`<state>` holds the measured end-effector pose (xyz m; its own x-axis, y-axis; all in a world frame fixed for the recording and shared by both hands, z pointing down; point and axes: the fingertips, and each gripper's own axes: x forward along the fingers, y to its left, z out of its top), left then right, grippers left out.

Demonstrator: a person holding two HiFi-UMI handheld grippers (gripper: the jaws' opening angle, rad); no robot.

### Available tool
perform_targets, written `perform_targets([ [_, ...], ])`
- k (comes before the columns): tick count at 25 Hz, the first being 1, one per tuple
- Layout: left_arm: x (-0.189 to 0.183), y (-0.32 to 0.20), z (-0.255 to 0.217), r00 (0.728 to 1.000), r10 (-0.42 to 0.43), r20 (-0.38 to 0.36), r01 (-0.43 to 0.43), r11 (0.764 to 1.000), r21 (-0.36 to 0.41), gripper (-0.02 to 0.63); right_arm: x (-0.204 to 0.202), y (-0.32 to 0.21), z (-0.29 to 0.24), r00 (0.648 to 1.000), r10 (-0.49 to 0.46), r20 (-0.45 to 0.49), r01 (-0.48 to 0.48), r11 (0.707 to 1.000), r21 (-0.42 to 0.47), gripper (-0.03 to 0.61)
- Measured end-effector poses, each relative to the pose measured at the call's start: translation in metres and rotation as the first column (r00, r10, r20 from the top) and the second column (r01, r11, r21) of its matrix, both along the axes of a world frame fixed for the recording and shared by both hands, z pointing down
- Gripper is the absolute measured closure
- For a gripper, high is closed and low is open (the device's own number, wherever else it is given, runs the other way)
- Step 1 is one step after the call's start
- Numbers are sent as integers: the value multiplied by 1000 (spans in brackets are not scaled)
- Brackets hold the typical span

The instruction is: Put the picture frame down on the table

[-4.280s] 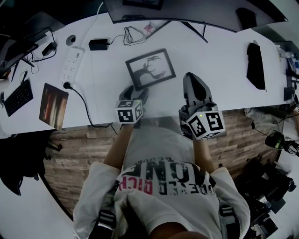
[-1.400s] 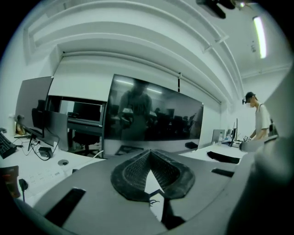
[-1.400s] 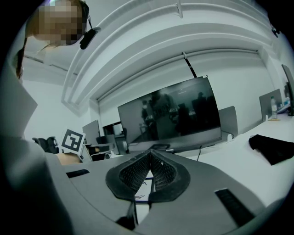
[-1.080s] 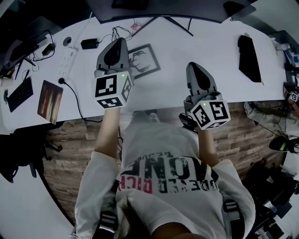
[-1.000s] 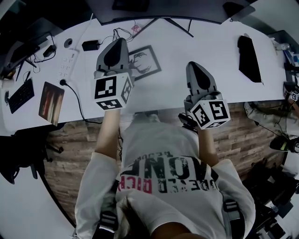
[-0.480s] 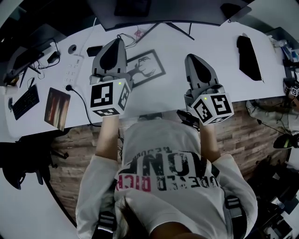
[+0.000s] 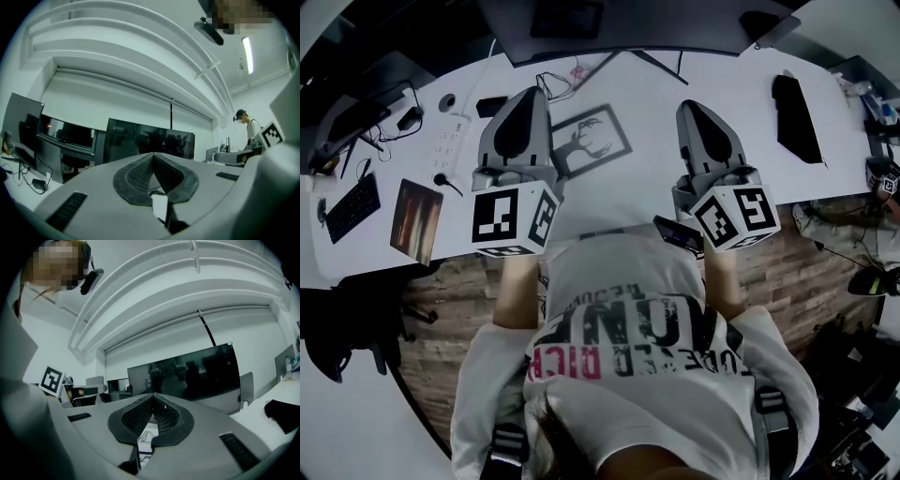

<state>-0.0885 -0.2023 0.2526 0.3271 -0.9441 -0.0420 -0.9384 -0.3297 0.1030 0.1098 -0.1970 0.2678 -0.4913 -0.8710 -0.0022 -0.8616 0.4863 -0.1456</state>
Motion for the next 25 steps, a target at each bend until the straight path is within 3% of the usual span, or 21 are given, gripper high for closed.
perform_targets([
  [15, 0, 40, 5, 997, 7, -71, -8, 1000, -25, 612, -22, 40, -14, 999, -40, -4, 40, 999, 26, 578],
  [25, -4, 70, 6, 997, 35, -72, -36, 999, -16, 612, -24, 77, -11, 1000, 12, -13, -11, 1000, 20, 578],
])
